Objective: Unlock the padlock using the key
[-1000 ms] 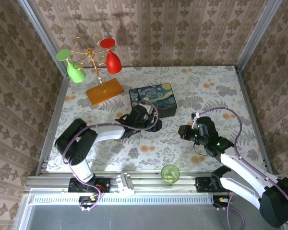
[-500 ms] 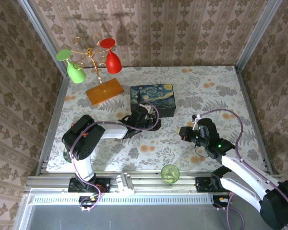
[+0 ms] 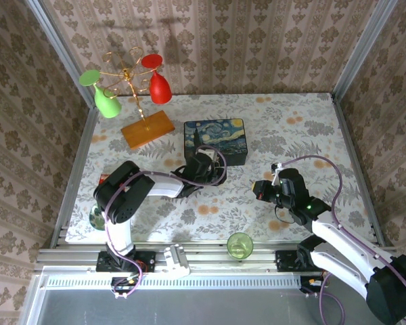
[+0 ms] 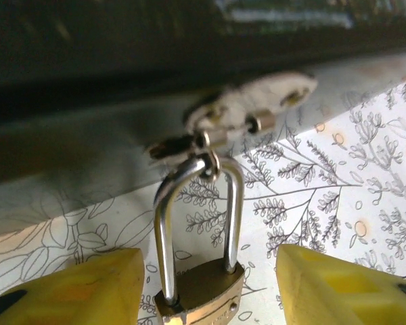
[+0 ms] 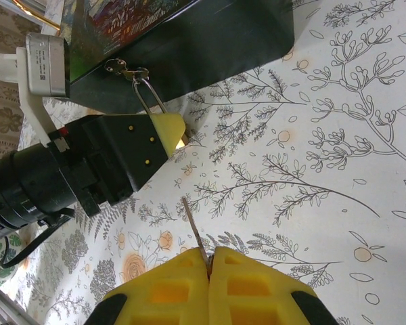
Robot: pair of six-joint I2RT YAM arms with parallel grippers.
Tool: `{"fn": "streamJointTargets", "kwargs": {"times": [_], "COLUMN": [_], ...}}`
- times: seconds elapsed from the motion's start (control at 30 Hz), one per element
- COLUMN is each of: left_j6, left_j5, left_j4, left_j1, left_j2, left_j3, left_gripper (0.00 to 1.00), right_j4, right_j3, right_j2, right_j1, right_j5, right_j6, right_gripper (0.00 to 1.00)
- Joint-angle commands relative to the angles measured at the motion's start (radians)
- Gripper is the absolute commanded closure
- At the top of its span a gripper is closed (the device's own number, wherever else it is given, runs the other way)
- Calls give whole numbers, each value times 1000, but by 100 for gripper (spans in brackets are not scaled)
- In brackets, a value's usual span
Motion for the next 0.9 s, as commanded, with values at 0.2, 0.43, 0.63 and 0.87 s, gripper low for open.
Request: {"fn": "streamJointTargets", "kwargs": {"times": [0.2, 0.43, 0.63, 0.87], "left_j6": [-42, -52, -50, -87], "left_j5": [-52, -32, -20, 8], "left_j4": [36, 59, 56, 62], "left_j1": [-12, 3, 6, 13], "left_j2": [22, 33, 34, 14], "left_j3": [-13, -15, -13, -10], "left_gripper": [58, 72, 76, 84], "right_j4": [39, 56, 74, 185], "right_j3": [-21, -29, -38, -31], "right_j2": [5, 11, 17, 124], "right_j1": [-5, -6, -6, -6], "right_j5": [21, 18, 17, -27], "right_j6": [7, 13, 19, 57], "right_gripper": [100, 100, 100, 100]}}
